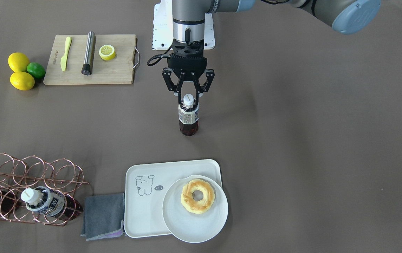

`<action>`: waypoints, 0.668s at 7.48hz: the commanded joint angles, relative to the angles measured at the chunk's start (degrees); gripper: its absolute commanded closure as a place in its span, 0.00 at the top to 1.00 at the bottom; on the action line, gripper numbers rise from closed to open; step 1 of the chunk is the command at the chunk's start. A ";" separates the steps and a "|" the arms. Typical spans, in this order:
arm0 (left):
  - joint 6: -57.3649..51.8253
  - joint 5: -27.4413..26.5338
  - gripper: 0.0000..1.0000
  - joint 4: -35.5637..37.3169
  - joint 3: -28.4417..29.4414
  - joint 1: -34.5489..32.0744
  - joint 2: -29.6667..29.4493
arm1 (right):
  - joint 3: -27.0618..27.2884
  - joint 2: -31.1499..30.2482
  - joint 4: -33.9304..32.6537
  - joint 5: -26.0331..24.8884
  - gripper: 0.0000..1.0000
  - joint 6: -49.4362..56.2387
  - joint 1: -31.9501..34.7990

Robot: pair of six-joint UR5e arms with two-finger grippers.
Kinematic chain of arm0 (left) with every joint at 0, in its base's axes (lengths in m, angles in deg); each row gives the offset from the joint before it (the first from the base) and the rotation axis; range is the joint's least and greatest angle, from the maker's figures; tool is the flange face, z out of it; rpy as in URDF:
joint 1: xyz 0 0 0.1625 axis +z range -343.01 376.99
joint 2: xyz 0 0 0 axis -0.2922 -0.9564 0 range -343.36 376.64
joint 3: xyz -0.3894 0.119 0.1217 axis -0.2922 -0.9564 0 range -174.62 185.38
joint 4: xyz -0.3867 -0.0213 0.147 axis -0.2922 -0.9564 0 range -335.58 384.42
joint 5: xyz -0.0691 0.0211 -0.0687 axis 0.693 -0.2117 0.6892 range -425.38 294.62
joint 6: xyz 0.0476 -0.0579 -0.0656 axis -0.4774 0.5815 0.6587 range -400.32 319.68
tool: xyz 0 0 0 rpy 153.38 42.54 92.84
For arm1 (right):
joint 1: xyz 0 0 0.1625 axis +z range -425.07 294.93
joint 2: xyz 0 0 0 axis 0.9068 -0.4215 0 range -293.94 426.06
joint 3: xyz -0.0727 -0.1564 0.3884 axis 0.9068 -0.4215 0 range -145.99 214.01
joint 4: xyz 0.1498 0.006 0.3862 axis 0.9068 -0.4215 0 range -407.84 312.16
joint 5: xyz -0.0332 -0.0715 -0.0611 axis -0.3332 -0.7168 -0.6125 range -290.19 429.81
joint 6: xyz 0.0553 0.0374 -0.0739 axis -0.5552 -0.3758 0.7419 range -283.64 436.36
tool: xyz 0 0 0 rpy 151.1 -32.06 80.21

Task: Place tea on tray
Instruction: 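Lift the bottle with the left gripper and set it on the tray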

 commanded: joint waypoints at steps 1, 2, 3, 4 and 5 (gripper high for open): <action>0.00 0.09 0.00 0.07 -1.46 -0.26 -0.43 | 0.09 0.05 0.04 0.09 1.00 -0.01 0.00; -0.08 0.26 0.00 0.16 -1.82 -1.30 -0.52 | 0.09 0.05 -0.05 0.17 1.00 -0.10 0.00; 0.00 0.35 0.00 0.60 -1.30 -2.71 -2.26 | 0.00 -0.04 -0.05 0.18 1.00 -0.01 0.00; 0.00 0.44 0.00 0.60 0.44 -4.11 -4.45 | 0.00 -0.30 -0.05 0.18 1.00 -0.01 0.09; 0.09 0.44 0.00 0.60 5.25 -5.00 -9.17 | 0.00 -0.48 -0.05 0.44 1.00 -0.01 0.26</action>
